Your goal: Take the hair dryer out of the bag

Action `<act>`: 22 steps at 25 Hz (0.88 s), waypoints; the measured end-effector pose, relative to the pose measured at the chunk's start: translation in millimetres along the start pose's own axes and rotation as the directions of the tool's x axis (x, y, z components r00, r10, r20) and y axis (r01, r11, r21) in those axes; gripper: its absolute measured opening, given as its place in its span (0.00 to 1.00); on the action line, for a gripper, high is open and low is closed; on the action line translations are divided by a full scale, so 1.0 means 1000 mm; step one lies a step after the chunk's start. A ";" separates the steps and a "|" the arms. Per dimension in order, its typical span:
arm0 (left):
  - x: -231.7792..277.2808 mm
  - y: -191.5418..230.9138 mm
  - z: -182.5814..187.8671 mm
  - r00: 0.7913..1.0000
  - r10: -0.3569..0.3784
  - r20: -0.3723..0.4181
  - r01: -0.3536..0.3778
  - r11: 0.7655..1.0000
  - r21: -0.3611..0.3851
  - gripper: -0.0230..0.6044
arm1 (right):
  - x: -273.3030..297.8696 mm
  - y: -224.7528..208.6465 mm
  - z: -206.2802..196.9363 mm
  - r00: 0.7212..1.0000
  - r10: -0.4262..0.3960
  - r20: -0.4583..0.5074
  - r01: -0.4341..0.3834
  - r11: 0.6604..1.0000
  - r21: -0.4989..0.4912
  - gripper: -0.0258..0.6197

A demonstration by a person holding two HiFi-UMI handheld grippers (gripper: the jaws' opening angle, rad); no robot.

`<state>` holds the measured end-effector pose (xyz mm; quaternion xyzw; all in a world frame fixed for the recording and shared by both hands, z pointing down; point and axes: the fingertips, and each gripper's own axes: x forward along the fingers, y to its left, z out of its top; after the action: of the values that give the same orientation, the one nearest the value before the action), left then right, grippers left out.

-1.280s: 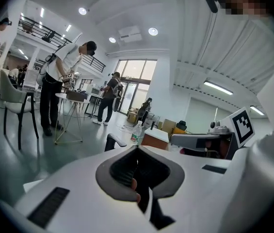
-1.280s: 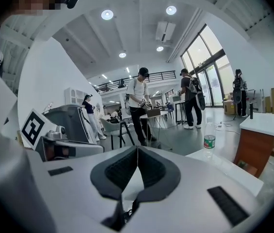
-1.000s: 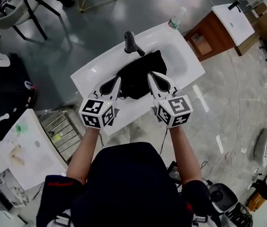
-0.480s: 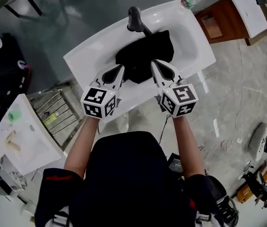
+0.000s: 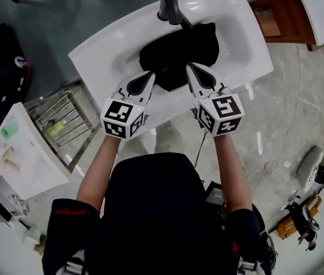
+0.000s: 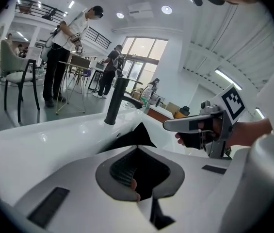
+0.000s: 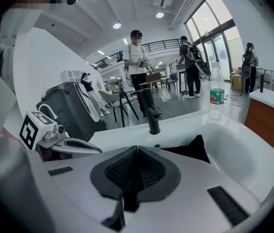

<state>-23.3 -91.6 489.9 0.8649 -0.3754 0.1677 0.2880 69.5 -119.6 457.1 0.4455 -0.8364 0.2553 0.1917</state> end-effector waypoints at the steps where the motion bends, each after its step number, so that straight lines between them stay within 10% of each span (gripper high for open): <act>1: 0.001 0.002 -0.003 1.000 0.004 -0.004 -0.004 1.000 -0.002 0.06 | 0.002 -0.001 -0.003 1.000 -0.001 -0.007 0.001 1.000 -0.001 0.09; 22: 0.014 0.021 -0.033 0.998 0.054 -0.033 -0.057 0.995 -0.088 0.06 | 0.061 0.006 -0.068 0.970 0.044 -0.239 -0.062 0.996 -0.069 0.10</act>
<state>-32.1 -90.5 530.1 0.8378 -0.4018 0.1722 0.3271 38.5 -116.0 543.0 0.3817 -0.8282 0.2798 0.3003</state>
